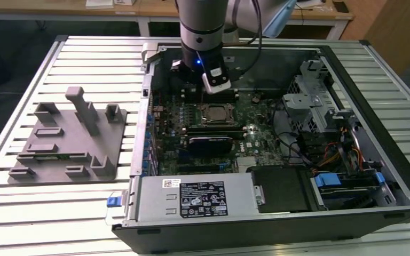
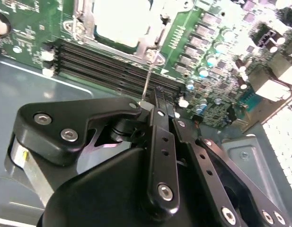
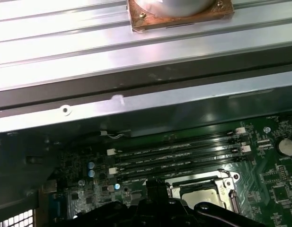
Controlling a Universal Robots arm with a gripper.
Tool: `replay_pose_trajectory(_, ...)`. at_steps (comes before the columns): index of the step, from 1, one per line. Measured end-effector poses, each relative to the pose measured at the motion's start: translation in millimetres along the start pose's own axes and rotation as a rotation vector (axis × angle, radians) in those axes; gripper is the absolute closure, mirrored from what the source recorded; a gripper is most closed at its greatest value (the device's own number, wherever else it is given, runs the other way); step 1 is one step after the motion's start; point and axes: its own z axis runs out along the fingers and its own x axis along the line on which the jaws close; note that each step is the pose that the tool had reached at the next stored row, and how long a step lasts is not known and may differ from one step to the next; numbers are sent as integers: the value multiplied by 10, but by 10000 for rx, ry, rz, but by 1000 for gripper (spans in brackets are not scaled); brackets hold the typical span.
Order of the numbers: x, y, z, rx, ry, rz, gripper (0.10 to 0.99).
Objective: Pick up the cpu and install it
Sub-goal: 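Install the first cpu locking lever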
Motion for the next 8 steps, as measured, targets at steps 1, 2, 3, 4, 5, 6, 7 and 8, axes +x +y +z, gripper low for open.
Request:
replay_pose_trajectory(1, -25, 5, 0, 0, 1, -1, 980)
replay_pose_trajectory(2, -51, 9, 1, 0, 2, 0, 980)
replay_pose_trajectory(3, -80, 15, 2, -1, 2, 2, 980)
replay_pose_trajectory(4, -111, 20, 3, 0, 4, 3, 980)
replay_pose_trajectory(5, -141, 26, 3, 0, 6, 3, 980)
replay_pose_trajectory(6, -170, 31, 4, 0, 8, 3, 980)
replay_pose_trajectory(7, -199, 37, 4, 1, 8, 6, 980)
replay_pose_trajectory(8, -227, 42, 5, 1, 9, 8, 980)
